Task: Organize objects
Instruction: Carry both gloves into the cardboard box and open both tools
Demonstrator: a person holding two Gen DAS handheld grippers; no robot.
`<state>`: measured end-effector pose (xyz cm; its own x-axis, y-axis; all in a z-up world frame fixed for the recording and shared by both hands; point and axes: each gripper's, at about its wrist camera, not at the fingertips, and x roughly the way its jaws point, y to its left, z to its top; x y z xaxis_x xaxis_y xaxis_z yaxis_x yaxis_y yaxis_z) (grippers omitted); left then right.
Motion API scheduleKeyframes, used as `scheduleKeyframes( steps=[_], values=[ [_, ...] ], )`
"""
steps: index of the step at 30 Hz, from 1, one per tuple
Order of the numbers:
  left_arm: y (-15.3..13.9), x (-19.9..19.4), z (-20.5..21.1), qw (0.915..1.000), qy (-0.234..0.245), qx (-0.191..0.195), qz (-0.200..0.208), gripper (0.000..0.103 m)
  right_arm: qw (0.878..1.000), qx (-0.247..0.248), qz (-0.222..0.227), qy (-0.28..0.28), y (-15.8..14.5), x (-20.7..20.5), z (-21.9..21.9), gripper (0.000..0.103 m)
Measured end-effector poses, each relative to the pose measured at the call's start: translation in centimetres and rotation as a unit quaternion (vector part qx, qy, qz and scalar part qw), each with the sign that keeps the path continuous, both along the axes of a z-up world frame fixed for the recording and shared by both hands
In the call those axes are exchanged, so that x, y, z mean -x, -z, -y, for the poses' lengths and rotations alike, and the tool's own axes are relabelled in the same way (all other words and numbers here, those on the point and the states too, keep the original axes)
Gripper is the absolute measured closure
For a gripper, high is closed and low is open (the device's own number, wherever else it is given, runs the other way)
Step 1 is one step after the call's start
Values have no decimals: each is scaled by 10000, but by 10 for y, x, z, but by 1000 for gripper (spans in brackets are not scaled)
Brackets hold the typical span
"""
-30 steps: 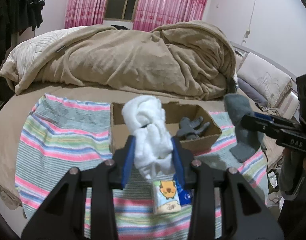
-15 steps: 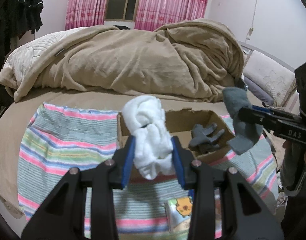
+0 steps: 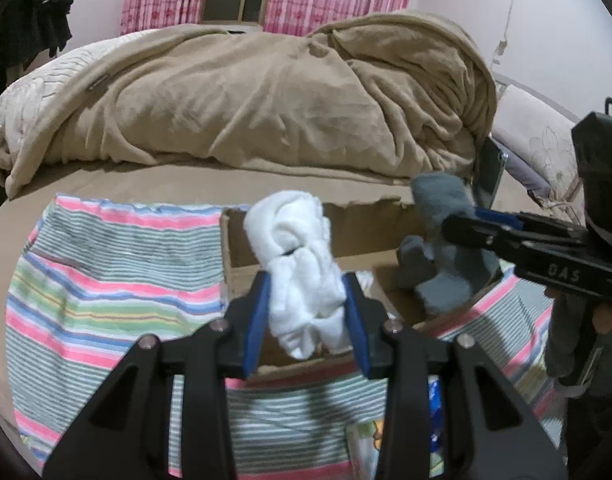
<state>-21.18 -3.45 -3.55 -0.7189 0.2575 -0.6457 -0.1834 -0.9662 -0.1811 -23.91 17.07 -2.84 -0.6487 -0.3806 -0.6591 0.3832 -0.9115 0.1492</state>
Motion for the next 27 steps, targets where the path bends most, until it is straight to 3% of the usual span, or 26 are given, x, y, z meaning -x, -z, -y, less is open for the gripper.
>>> scheduleKeyframes(
  steps=[14, 23, 27],
  values=[
    [30, 12, -9, 9991, 14, 165, 398, 64, 9984, -349, 441, -60, 54, 15, 19, 58],
    [28, 6, -10, 9989, -168, 224, 373, 59, 9991, -126, 403, -22, 52, 9, 13, 52],
    [22, -2, -10, 9994, -195, 125, 254, 46, 9991, 95, 414, 48, 46, 3, 3, 47]
  ],
)
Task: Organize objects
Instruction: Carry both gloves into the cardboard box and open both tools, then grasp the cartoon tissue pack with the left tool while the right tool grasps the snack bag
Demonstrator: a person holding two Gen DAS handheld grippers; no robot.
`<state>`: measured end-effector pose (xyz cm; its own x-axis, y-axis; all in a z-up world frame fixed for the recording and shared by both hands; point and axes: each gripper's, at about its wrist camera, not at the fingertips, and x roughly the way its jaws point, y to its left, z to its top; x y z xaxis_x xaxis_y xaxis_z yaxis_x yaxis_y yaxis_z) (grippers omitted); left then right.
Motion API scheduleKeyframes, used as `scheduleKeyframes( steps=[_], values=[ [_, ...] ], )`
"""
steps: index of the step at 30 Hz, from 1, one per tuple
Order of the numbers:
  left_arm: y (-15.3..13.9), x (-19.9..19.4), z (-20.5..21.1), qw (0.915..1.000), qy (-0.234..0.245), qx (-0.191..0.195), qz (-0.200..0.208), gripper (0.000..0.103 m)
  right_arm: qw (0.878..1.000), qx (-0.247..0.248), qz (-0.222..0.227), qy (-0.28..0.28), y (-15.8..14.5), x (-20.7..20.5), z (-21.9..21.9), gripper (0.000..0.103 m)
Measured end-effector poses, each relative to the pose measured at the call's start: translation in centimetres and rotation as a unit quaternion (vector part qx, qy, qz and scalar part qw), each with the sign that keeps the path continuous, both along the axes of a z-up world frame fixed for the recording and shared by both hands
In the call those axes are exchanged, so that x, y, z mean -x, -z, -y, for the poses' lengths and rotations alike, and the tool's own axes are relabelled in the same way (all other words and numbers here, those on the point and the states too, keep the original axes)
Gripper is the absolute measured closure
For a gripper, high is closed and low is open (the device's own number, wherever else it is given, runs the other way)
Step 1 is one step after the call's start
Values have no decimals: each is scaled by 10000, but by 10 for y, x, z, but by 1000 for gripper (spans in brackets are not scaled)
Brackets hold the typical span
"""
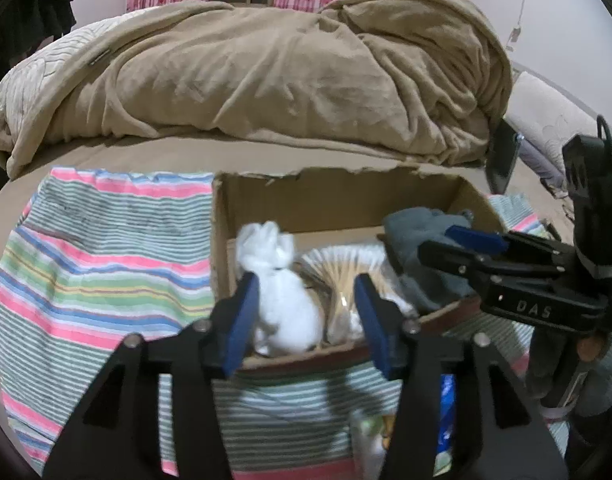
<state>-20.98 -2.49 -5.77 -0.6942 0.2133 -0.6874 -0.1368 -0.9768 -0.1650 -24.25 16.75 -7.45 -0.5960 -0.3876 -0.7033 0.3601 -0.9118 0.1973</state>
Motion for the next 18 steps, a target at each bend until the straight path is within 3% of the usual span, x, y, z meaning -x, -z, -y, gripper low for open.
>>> scheduleKeyframes(
  steps=[3, 7, 18],
  values=[
    [-7, -7, 2, 9999, -73, -77, -84, 38, 10000, 2, -50, -18, -3, -8, 0, 41],
    [-15, -17, 3, 9998, -119, -69, -150, 37, 9999, 3, -145, -3, -12, -21, -2, 27],
    [-39, -59, 10, 9988, -230, -238, -363, 37, 9995, 2, -297, 104, -38, -66, -11, 26]
  ],
)
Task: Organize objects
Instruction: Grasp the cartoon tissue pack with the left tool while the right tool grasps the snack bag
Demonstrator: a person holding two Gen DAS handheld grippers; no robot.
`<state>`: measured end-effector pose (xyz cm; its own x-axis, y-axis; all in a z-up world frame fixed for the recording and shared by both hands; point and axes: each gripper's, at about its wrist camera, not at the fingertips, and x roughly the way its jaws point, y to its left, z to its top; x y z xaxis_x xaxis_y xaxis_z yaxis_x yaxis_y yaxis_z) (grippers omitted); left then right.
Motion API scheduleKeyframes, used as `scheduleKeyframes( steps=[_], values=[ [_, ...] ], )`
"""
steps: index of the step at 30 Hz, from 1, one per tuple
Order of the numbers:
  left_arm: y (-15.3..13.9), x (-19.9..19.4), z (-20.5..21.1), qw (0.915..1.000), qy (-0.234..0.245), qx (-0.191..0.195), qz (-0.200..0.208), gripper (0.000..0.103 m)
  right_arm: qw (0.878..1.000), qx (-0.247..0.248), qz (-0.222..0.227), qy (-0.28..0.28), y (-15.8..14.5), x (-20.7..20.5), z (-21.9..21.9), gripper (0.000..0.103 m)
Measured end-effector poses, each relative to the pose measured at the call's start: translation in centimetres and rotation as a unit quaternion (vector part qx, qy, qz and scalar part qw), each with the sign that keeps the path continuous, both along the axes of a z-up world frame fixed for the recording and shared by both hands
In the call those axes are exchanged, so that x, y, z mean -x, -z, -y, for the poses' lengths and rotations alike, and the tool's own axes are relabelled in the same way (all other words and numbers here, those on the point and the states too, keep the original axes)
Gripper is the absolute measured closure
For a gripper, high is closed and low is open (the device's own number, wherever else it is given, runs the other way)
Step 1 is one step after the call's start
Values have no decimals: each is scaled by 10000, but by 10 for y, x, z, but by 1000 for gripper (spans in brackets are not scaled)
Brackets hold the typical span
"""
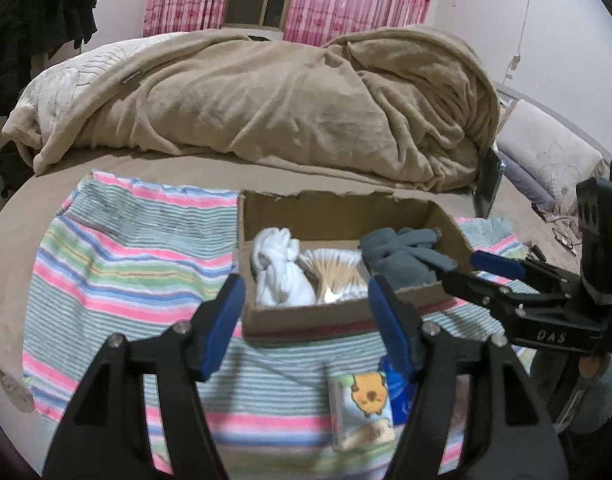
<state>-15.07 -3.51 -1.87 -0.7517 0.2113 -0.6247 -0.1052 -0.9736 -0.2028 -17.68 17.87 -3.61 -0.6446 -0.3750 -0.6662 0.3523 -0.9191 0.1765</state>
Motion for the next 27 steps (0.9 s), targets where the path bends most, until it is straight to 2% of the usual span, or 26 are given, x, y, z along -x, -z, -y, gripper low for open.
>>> scheduleKeyframes(
  steps=[11, 13, 19, 27],
  values=[
    [-28, -53, -8, 9995, 95, 158, -271, 36, 9995, 6, -307, 8, -35, -53, -5, 26],
    [-30, -61, -9, 9994, 117, 140, -306, 25, 9995, 6, -324, -39, -38, -61, -3, 26],
    [-33, -76, -15, 9993, 156, 85, -315, 22, 9995, 11, -262, -151, -35, -79, 1, 26],
    [-10, -79, -26, 9996, 239, 114, -29, 22, 10000, -12, 5, -79, -10, -80, 0, 26]
  ],
)
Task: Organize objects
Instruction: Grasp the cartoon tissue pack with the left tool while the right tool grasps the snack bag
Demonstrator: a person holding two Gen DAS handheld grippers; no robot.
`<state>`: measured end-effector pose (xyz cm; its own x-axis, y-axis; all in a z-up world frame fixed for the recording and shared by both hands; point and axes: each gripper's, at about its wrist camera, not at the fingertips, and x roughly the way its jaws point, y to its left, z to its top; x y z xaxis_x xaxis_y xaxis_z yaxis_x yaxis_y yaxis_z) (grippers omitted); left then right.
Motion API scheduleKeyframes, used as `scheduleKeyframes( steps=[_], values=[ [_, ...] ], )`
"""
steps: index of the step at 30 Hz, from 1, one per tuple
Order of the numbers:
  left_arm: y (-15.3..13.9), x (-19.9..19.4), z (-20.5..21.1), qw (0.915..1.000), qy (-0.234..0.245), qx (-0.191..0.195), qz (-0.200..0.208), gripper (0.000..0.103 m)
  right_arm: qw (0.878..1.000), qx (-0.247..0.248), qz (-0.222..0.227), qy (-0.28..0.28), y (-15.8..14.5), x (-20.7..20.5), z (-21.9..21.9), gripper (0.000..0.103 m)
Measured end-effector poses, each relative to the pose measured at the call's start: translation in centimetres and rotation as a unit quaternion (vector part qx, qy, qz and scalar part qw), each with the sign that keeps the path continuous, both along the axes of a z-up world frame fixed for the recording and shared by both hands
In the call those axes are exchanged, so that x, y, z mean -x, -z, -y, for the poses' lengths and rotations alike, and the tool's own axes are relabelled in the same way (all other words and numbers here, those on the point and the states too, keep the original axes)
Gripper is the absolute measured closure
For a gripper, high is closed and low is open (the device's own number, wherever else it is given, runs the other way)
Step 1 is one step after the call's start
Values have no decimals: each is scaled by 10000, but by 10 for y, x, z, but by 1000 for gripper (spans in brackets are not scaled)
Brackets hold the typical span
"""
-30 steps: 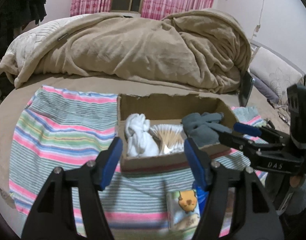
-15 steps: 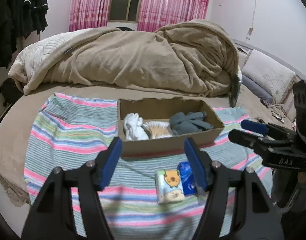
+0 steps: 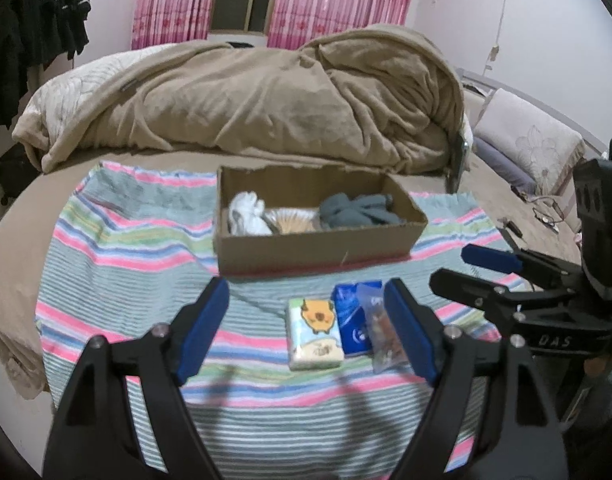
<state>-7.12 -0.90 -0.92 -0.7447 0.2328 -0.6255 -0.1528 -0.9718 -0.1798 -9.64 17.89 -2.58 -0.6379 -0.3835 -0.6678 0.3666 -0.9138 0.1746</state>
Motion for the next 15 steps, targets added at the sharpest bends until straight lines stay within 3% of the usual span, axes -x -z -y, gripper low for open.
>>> scheduleKeyframes(
  steps=[15],
  values=[
    [56, 21, -12, 9972, 137, 128, 717, 22, 9984, -41, 534, -152, 46, 6, 8, 26]
  ],
)
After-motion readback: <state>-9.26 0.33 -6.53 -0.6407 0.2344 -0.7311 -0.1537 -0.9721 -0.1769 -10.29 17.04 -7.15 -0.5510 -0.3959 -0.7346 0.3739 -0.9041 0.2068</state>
